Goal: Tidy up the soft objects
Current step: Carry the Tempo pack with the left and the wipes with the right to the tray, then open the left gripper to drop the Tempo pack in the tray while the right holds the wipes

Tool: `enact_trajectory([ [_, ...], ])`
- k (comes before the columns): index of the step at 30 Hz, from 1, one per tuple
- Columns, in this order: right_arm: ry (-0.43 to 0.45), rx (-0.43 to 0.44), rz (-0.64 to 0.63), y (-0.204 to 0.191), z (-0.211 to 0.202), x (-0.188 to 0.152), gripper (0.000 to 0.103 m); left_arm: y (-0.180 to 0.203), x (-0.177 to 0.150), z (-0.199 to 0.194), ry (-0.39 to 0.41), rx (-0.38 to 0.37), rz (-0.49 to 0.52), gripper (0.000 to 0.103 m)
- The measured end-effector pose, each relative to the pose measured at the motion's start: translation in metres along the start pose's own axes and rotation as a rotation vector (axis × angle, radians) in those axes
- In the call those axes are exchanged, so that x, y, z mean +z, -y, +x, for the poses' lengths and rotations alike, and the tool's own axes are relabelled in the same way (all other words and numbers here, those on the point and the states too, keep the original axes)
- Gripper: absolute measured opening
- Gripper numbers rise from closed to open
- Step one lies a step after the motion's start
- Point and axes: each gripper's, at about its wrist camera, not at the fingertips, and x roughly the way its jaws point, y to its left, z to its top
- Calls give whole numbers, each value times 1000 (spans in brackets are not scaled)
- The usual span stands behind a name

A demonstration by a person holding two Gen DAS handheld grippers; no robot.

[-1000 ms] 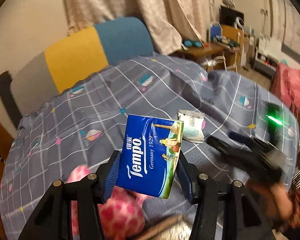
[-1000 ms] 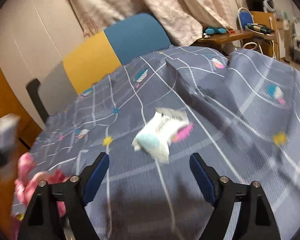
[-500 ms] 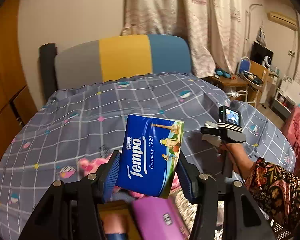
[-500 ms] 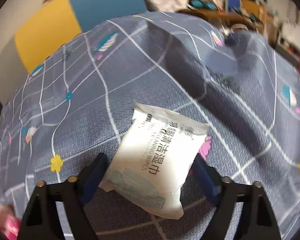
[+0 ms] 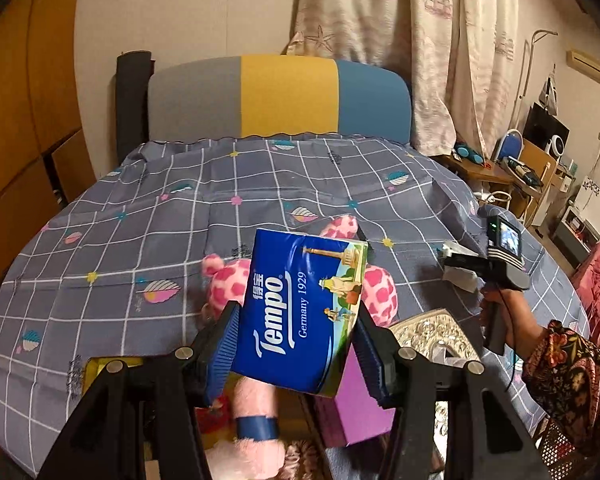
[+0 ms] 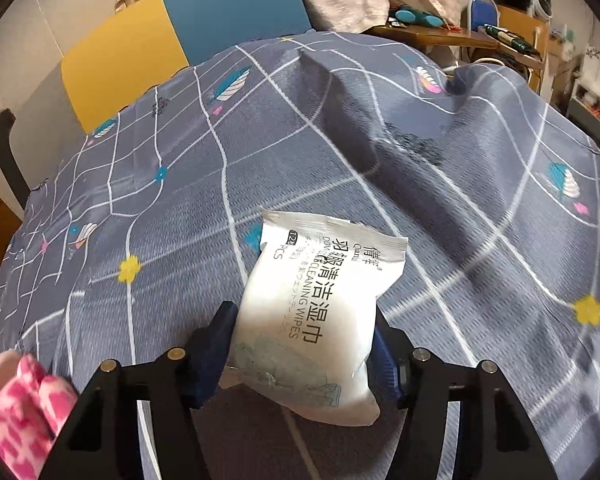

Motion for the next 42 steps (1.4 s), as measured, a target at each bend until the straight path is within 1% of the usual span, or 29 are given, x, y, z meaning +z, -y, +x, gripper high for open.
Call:
enact_trajectory([
  [7, 12, 38, 10, 15, -32, -31, 63, -32, -16, -30, 15, 43, -53, 55],
  [12, 48, 59, 2, 20, -63, -51, 63, -61, -34, -52, 15, 71, -106, 55],
  [18, 96, 84, -28, 16, -97, -70, 63, -89, -64, -69, -10, 97, -160, 55],
  [22, 126, 103, -49, 12, -118, -82, 63, -104, -88, -73, -44, 106, -184, 55],
  [27, 168, 144, -71, 5, -150, -97, 63, -123, -115, -65, -103, 129, -209, 55],
  [30, 186, 173, -82, -1, -169, -106, 63, -137, -128, -50, -148, 131, -239, 55],
  [35, 221, 218, -101, -13, -198, -122, 63, -149, -147, -24, -218, 121, -272, 55],
  [39, 247, 252, -125, -24, -223, -136, 63, -156, -153, -8, -243, 104, -293, 55],
  [42, 260, 277, -143, -33, -239, -146, 63, -159, -151, 5, -269, 122, -284, 56],
])
